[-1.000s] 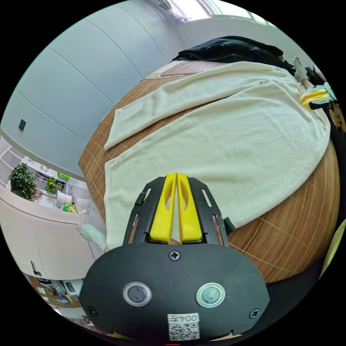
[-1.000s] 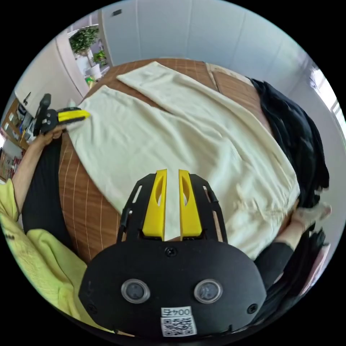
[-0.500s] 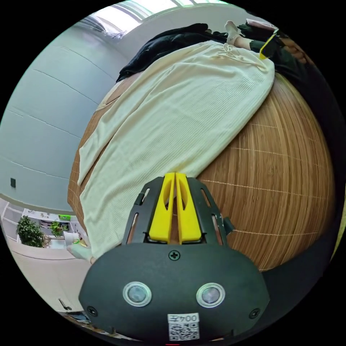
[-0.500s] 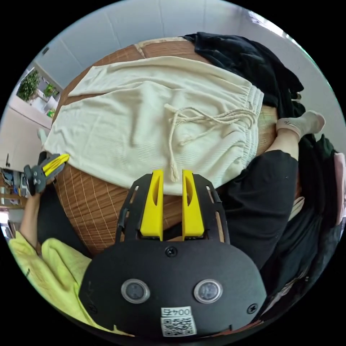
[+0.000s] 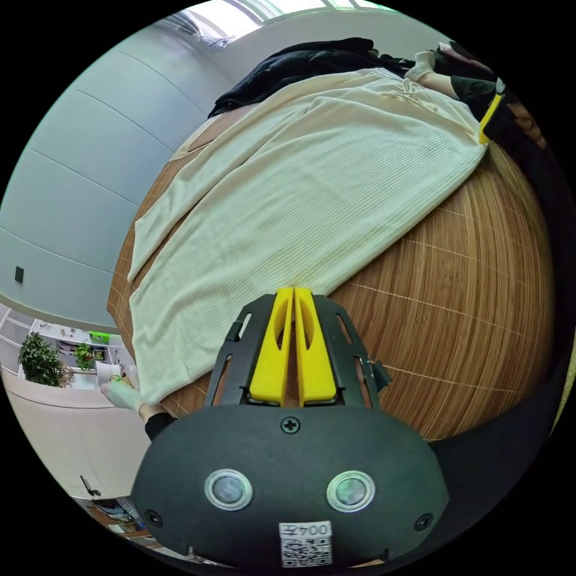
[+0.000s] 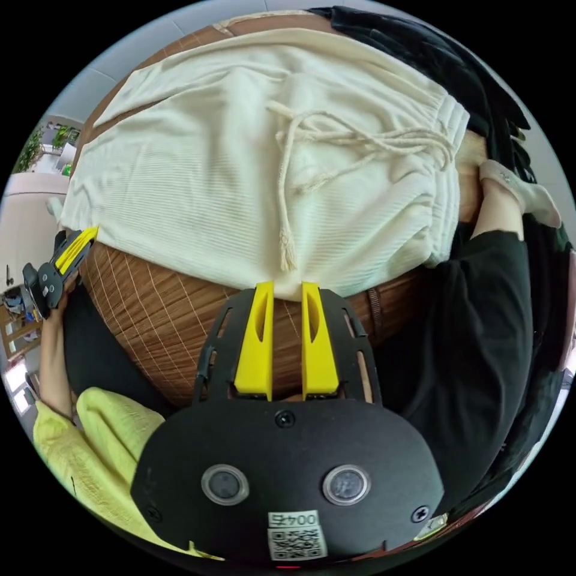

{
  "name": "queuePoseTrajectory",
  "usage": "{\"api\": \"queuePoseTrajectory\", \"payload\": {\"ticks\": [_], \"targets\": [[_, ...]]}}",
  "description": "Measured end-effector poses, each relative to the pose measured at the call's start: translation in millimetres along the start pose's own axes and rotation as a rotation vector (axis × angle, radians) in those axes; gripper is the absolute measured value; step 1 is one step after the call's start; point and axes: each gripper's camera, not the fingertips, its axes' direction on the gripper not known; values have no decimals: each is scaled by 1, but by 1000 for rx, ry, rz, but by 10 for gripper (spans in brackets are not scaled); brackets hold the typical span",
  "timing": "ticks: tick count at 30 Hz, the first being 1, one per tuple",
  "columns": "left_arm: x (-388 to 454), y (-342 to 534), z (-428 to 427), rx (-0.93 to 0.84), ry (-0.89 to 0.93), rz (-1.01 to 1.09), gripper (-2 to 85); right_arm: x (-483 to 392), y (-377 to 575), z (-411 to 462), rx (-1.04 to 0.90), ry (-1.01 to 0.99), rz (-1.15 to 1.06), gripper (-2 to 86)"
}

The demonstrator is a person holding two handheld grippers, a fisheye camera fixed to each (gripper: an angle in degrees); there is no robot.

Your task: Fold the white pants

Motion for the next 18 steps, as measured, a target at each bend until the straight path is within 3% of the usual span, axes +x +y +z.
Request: {"api": "queuePoseTrajectory", "payload": {"ticks": [4,8,10,13,14,18], "targets": [[-8,-5,-16,86,-69,-76,7,-6,-8,-45,193,121,-78,70],[-21,-40,-3,69,-69,-118,8,14,-67,-58,216,240,-60,55],[-19,-65,18,12,-4,-85,8,31,-96,-50,182,202,-19,54],[-6,-74,32,-29,-36,-23,8,47,-119,-3,-53,214,-24,59],[-2,-73,32,-31,-52,2,8,47,-109,-3,40,207,-35,57],[-11,-58,28,-1,29,-6,9,58,-86,3,-3,134,1,53]]}}
